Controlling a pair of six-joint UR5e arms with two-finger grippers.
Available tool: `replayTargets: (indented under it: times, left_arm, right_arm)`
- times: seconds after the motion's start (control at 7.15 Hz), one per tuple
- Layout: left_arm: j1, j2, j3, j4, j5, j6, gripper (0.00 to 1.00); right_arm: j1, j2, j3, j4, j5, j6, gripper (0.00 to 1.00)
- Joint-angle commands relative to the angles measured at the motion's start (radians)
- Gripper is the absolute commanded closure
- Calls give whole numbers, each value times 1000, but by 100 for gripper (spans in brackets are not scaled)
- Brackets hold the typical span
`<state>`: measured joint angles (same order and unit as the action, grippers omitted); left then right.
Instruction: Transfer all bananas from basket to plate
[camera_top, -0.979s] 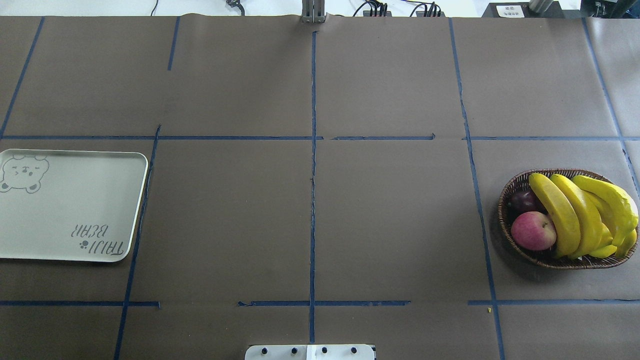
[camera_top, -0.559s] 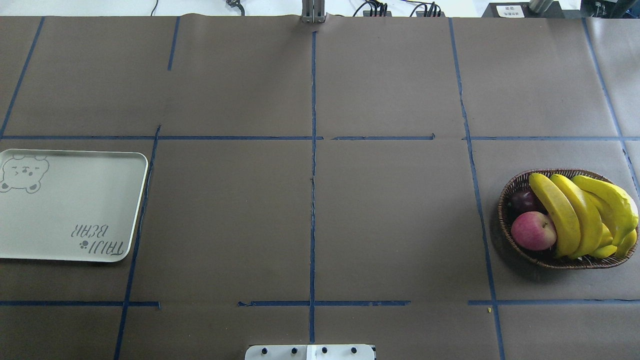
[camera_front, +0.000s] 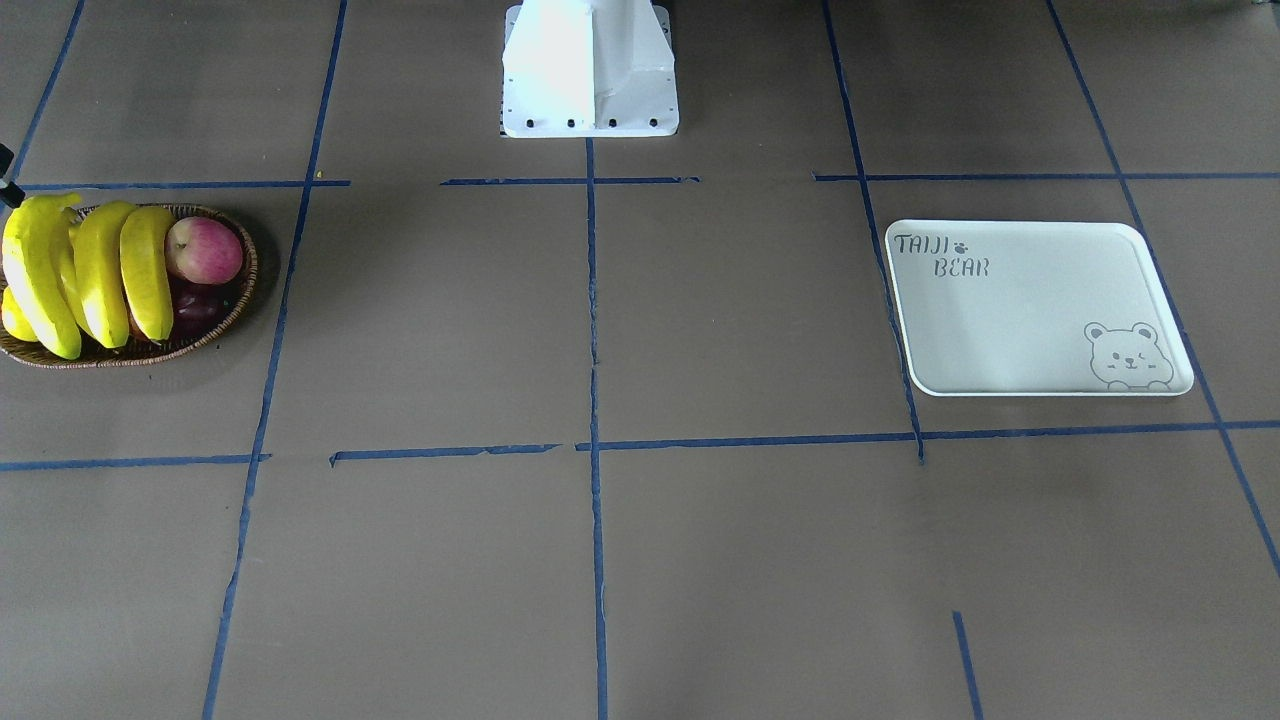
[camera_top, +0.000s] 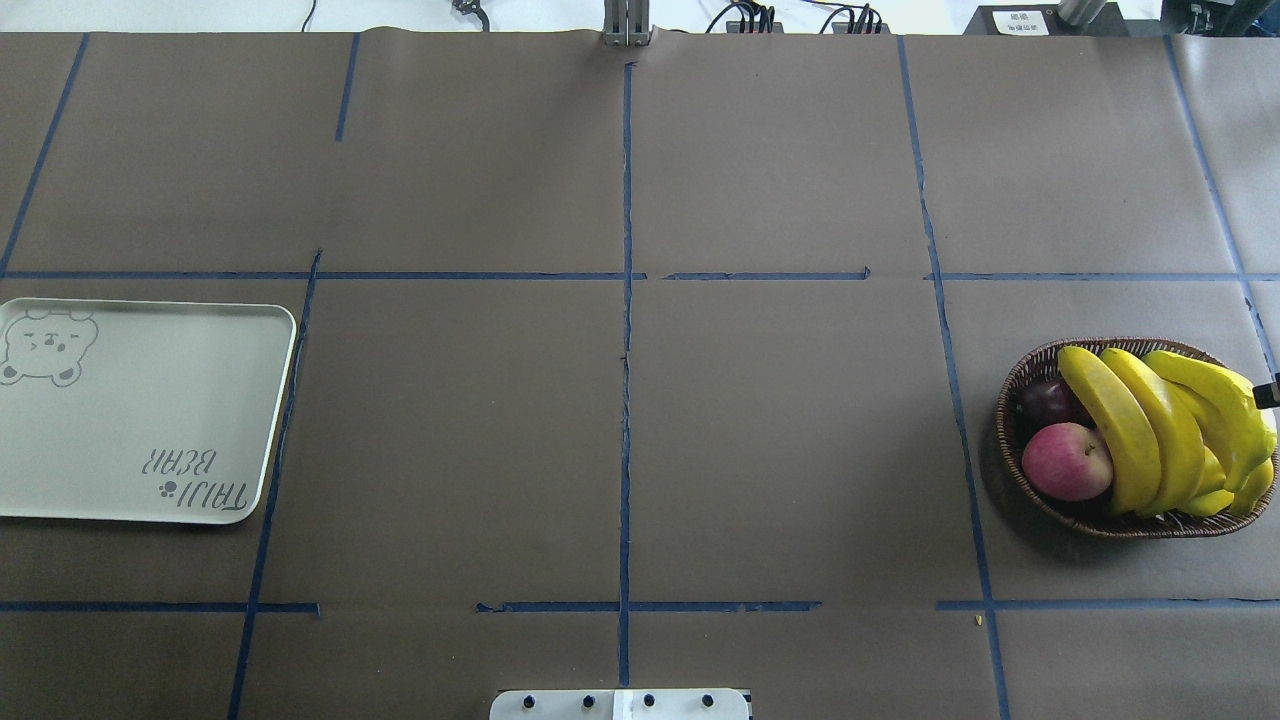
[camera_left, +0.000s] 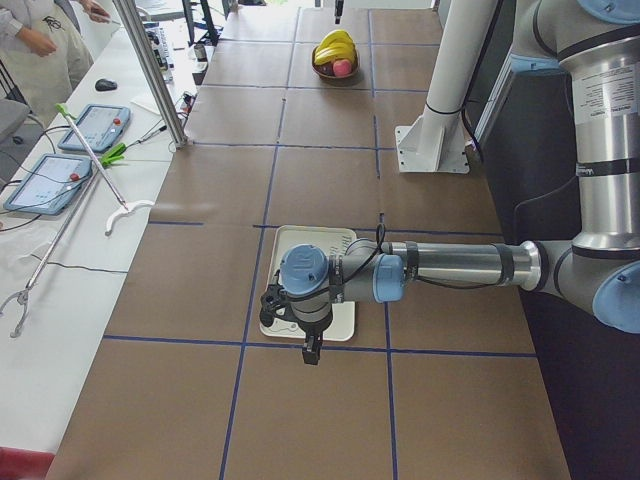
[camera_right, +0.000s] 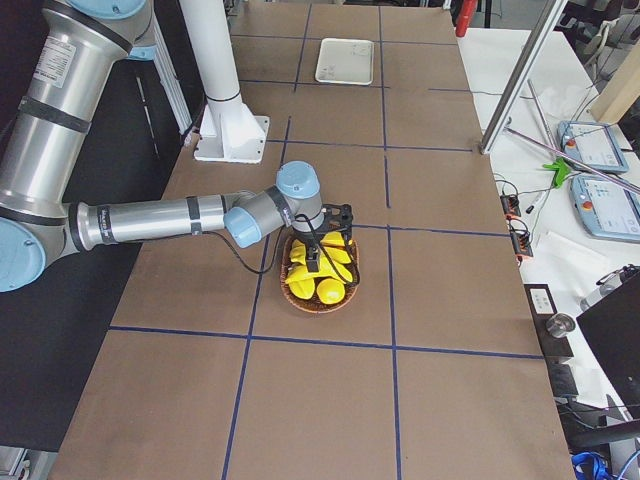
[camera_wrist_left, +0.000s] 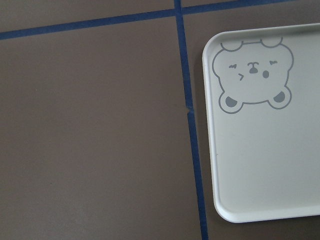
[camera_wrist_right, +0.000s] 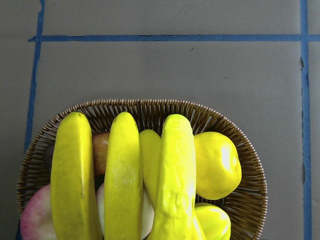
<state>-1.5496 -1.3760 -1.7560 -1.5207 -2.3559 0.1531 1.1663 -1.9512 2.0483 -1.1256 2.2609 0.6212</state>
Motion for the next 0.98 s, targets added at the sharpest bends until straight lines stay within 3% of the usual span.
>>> replayTargets:
  times: [0.0,0.84]
  left_arm:
    - [-1,0,1,1,3,0,0]
    - [0,0,1,1,6,0,0]
  right_arm:
    - [-54,0,-19,10,-41,29,3]
    - [-105,72,-111,13,-75,31,15]
